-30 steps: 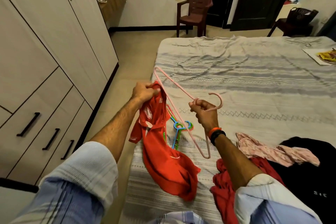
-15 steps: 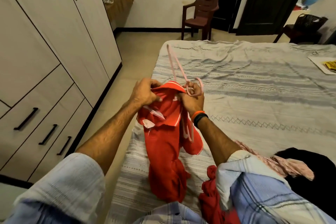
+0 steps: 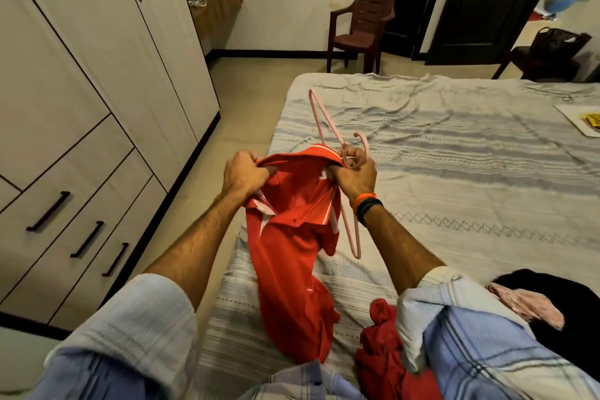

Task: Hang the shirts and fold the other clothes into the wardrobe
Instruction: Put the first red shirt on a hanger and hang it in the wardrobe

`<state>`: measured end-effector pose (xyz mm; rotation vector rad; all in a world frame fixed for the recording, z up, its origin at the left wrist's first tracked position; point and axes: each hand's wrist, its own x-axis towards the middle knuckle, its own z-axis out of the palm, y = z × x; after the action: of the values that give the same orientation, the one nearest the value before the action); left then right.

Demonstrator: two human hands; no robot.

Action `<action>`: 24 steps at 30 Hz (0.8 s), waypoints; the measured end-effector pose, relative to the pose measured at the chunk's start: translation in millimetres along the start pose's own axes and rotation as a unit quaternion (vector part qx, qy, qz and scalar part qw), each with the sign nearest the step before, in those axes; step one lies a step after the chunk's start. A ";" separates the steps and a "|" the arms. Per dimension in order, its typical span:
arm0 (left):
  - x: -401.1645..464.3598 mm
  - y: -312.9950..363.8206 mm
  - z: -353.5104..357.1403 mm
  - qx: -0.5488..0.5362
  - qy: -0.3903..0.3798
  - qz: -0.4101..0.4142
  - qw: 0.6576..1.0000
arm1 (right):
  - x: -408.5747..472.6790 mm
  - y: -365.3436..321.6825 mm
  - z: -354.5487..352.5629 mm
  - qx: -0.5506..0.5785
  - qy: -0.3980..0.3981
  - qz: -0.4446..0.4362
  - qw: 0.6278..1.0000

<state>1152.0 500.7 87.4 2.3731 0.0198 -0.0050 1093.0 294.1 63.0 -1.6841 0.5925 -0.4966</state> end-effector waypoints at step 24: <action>2.9 -2.1 49.8 -0.358 -0.125 -0.178 0.908 | -55.9 34.7 11.7 0.083 -0.221 0.018 0.972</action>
<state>1155.0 467.7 50.1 1.5891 0.2834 -0.4082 1052.8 333.1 26.5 -1.5550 0.2464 -0.1281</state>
